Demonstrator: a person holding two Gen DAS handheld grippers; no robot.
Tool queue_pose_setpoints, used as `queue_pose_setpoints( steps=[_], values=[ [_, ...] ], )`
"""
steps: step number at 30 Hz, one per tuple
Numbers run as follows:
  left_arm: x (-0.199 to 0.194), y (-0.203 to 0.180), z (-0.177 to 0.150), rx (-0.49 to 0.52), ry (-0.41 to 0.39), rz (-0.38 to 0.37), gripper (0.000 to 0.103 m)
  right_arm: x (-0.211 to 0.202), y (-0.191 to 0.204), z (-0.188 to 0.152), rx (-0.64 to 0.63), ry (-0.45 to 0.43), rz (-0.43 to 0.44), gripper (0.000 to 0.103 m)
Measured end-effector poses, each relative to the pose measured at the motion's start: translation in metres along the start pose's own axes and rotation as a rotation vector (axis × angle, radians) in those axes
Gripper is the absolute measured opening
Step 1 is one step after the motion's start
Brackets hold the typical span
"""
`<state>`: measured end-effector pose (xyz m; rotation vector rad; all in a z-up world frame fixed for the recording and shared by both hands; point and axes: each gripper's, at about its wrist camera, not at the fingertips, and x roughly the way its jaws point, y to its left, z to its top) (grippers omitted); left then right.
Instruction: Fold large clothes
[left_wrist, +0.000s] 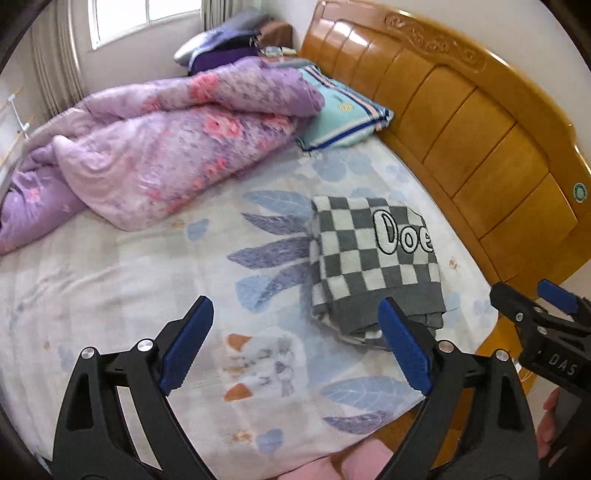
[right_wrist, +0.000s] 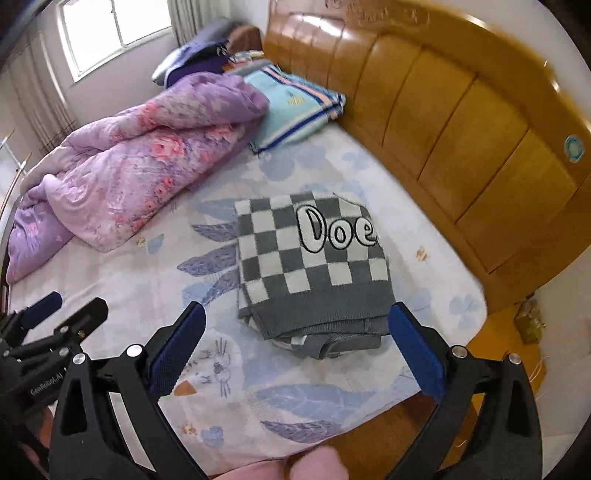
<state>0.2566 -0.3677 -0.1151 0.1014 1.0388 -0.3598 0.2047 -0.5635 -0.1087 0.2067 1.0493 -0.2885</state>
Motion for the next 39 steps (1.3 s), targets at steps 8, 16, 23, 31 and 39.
queue_pose_setpoints(
  steps=[8,16,23,31,39],
  values=[
    [-0.087,0.025,-0.043,-0.027,-0.116,0.011,0.091,-0.075,0.041,-0.039,-0.038,-0.117,0.082,0.095],
    [-0.145,0.053,-0.091,-0.018,-0.154,0.072,0.091,-0.124,0.073,-0.098,-0.032,-0.186,0.050,0.095],
    [-0.189,0.089,-0.119,-0.042,-0.164,0.039,0.091,-0.165,0.104,-0.128,0.001,-0.218,0.015,0.095],
    [-0.216,0.139,-0.129,0.004,-0.181,-0.010,0.091,-0.177,0.149,-0.148,0.037,-0.199,-0.017,0.095],
    [-0.214,0.188,-0.120,0.106,-0.161,-0.053,0.091,-0.179,0.208,-0.150,0.095,-0.203,-0.068,0.095]
  ],
)
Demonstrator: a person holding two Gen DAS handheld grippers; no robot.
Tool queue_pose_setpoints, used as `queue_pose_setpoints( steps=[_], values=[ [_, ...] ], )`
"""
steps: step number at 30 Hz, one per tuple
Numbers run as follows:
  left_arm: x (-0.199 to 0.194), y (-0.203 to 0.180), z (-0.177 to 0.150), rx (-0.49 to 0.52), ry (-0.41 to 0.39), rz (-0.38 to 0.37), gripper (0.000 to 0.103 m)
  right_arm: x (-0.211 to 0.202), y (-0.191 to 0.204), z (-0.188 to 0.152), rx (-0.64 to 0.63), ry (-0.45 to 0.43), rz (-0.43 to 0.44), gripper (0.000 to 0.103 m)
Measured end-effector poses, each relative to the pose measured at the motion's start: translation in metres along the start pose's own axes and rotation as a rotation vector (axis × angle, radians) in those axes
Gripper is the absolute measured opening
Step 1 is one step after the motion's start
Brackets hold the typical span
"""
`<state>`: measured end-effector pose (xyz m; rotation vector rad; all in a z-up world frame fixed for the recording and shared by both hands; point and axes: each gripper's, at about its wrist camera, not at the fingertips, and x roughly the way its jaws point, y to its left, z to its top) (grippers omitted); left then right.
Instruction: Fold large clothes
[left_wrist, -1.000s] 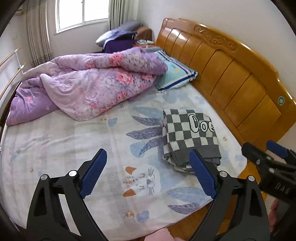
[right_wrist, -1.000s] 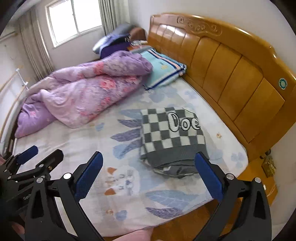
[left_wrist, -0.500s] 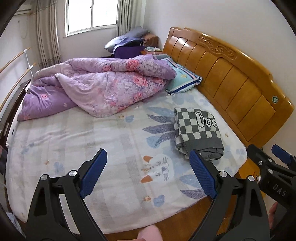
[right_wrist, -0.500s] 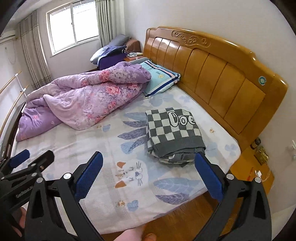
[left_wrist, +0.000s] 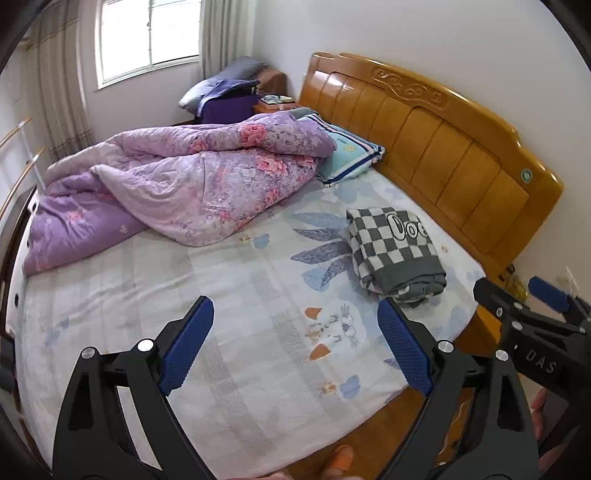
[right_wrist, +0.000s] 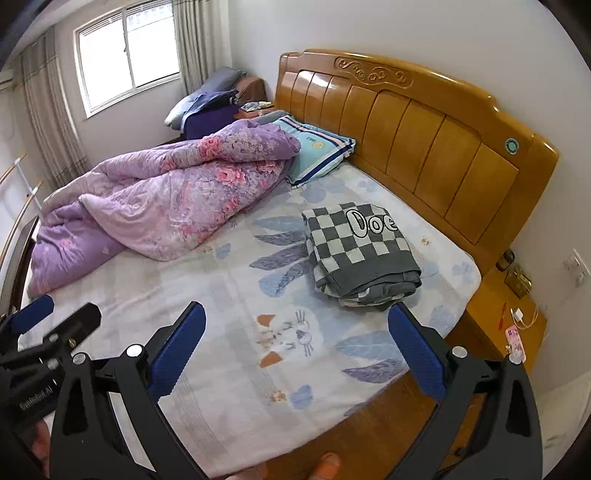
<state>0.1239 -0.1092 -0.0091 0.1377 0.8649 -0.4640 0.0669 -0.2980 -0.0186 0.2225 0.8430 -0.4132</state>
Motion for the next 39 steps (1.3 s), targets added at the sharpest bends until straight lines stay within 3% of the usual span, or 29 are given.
queue_pose_setpoints(
  steps=[12,39],
  values=[
    [0.009,0.033,0.004,0.032,0.026,-0.057,0.091,-0.003,0.039,-0.004,0.043,0.009,-0.054,0.095],
    [0.030,0.007,0.022,-0.006,0.027,-0.037,0.091,0.016,0.032,0.007,-0.019,0.025,-0.060,0.096]
  ],
)
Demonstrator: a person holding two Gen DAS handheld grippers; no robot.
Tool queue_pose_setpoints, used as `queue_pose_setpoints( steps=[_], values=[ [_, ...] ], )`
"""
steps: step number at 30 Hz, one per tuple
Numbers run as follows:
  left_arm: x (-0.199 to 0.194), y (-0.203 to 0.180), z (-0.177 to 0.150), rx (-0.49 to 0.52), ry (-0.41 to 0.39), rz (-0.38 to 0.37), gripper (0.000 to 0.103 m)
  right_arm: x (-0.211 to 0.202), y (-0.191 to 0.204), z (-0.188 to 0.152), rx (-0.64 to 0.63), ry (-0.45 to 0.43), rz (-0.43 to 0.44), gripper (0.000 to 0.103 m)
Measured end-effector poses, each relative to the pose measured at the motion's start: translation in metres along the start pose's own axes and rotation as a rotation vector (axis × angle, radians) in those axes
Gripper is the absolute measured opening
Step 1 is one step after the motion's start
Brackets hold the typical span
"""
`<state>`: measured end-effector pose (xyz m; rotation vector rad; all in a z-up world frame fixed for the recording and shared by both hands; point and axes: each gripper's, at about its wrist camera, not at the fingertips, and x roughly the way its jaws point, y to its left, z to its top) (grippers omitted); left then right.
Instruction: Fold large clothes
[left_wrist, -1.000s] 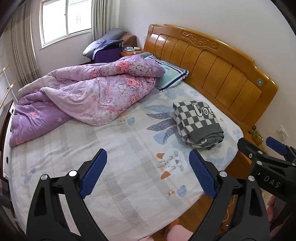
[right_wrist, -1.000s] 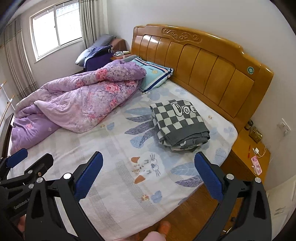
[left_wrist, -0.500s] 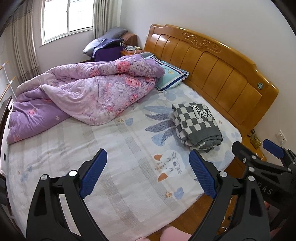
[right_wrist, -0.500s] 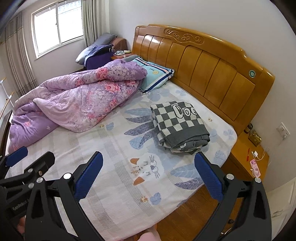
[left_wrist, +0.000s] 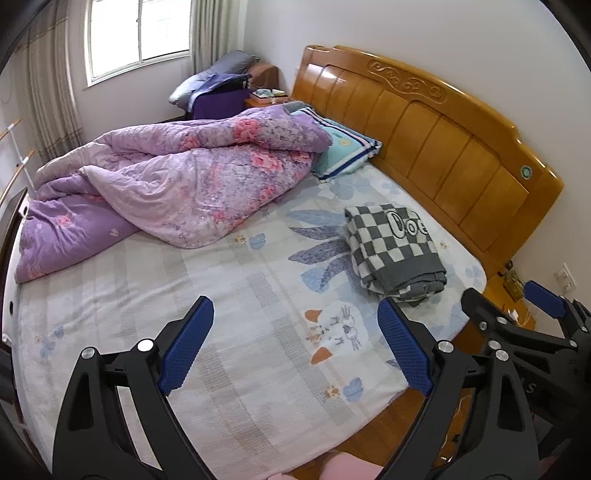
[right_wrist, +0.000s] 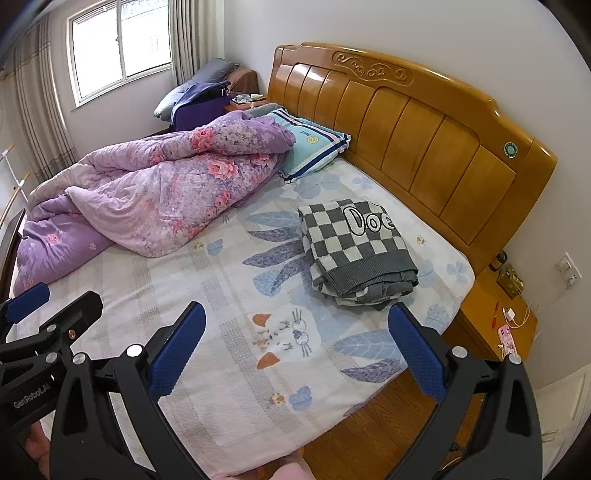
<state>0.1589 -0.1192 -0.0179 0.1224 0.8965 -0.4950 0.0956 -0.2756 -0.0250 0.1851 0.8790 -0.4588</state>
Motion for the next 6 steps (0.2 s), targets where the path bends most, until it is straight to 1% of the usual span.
queue_pose_setpoints(
  steps=[6],
  values=[
    [0.0018,-0.0083,0.0017,0.002,-0.007,0.012,0.091,0.0060,-0.0036,0.0006,0.000,0.007,0.012,0.096]
  ],
)
